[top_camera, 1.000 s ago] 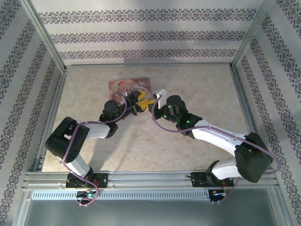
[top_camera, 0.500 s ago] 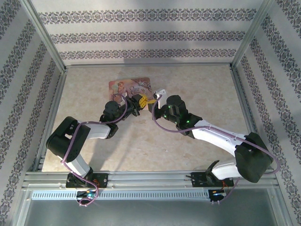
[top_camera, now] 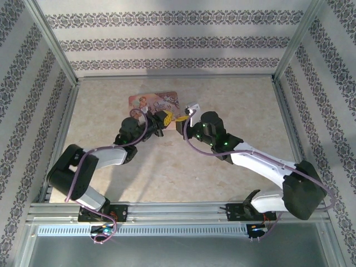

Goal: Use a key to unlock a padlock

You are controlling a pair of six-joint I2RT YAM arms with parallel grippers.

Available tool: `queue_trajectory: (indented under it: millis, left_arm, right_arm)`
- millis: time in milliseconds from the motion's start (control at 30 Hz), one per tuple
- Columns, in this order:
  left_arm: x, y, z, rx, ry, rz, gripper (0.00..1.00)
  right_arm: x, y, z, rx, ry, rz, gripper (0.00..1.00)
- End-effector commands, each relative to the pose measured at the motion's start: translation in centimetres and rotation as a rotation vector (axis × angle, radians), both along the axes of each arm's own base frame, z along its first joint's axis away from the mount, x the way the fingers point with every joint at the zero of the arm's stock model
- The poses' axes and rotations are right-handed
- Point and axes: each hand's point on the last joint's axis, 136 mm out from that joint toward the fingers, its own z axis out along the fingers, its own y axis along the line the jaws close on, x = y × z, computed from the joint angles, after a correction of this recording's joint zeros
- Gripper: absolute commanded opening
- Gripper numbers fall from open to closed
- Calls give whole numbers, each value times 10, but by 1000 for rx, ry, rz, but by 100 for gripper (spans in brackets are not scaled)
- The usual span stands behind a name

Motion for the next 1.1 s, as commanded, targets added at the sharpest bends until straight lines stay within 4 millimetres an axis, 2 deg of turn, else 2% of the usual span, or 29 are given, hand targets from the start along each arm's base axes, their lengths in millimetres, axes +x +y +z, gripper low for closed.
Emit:
queue_trajectory:
  millis: [0, 200, 367, 633, 733, 900, 1067]
  left_arm:
    - [4, 15, 36, 176, -177, 25, 0]
    - [-8, 27, 74, 623, -427, -8, 0]
    - [-20, 35, 105, 828, -644, -8, 0]
    - [-44, 15, 130, 859, -934, -139, 0]
    - [-51, 10, 140, 802, -989, -150, 0]
    - [-58, 2, 150, 705, -1034, -166, 0]
    - [-60, 1, 151, 685, -1043, -177, 0]
  right_arm:
    - [-5, -11, 29, 94, 4, -1, 29]
    - [-8, -30, 46, 217, 98, 12, 47]
    - [-18, -31, 67, 332, 131, 83, 60]
    - [-51, -19, 109, 474, 151, 304, 87]
    - [-61, -18, 120, 510, 146, 358, 90]
    - [-68, -15, 123, 529, 123, 399, 96]
    - [-71, -4, 126, 537, 125, 446, 95]
